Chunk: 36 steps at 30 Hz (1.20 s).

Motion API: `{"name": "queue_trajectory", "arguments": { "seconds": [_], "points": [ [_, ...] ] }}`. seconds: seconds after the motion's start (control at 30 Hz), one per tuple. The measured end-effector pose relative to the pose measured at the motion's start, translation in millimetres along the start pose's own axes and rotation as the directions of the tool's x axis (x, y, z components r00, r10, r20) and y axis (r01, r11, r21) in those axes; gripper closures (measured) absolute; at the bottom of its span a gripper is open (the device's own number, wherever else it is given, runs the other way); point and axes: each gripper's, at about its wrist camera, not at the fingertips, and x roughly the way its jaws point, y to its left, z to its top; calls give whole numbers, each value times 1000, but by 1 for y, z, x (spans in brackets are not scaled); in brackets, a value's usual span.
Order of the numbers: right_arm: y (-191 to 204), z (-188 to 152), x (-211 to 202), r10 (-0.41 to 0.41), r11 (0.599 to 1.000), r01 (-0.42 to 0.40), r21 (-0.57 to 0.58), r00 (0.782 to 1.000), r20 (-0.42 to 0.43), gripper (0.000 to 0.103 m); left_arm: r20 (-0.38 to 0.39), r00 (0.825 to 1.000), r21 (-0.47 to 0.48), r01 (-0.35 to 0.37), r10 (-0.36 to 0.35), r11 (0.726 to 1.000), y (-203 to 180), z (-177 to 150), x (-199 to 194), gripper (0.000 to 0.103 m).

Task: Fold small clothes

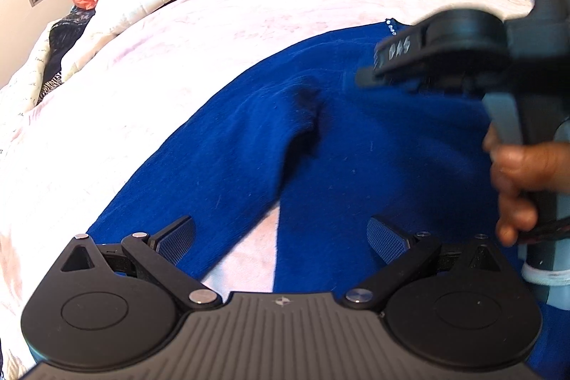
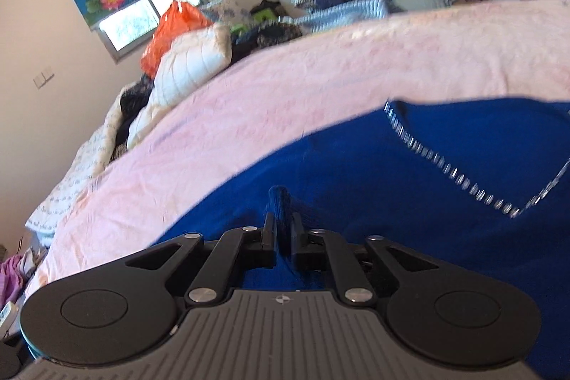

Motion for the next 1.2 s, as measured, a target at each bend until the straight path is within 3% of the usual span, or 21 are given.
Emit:
{"name": "queue_trajectory", "arguments": {
  "seconds": [0.13,0.23,0.37,0.5,0.67,0.77,0.83,0.9,1.0,1.07,1.13,1.2],
  "points": [
    [-3,-5,-7,52,997,-52,56,999,1,72,-3,1000,-13,-8,8,1000,7,-2,-1,0],
    [-3,-4,-16,44,997,-45,56,999,22,72,-11,1000,-30,-12,12,999,11,-5,-1,0],
    [-8,-8,-4,32,998,-28,61,998,-55,65,-17,1000,-40,-19,18,999,8,-8,-5,0],
    [4,-7,-19,56,997,-56,59,998,-2,66,9,1000,-65,-24,25,998,15,-10,-19,0],
    [33,-8,-33,76,996,-74,-57,997,21,66,-50,999,-145,-12,5,989,41,-27,-30,0],
    [63,-18,-39,91,970,-84,-230,996,18,63,-84,996,-205,-48,31,978,68,-45,-38,0],
    [91,-30,-42,98,914,-89,-396,995,2,57,-96,989,-218,-128,109,968,87,-56,-44,0],
    [121,-49,-47,108,821,-99,-562,994,-18,52,-112,973,-241,-224,202,944,113,-65,-48,0],
    [161,-80,-59,162,657,-148,-739,985,-53,53,-165,937,-267,-342,306,901,155,-76,-44,0],
    [184,-101,-66,194,545,-175,-820,978,-80,53,-186,923,-292,-380,338,878,178,-82,-42,0],
    [205,-124,-73,228,410,-199,-890,967,-112,54,-202,913,-303,-403,355,864,194,-85,-36,0],
    [224,-148,-76,243,264,-203,-943,960,-138,55,-223,892,-299,-447,394,843,202,-88,-30,0]
  ]
}}
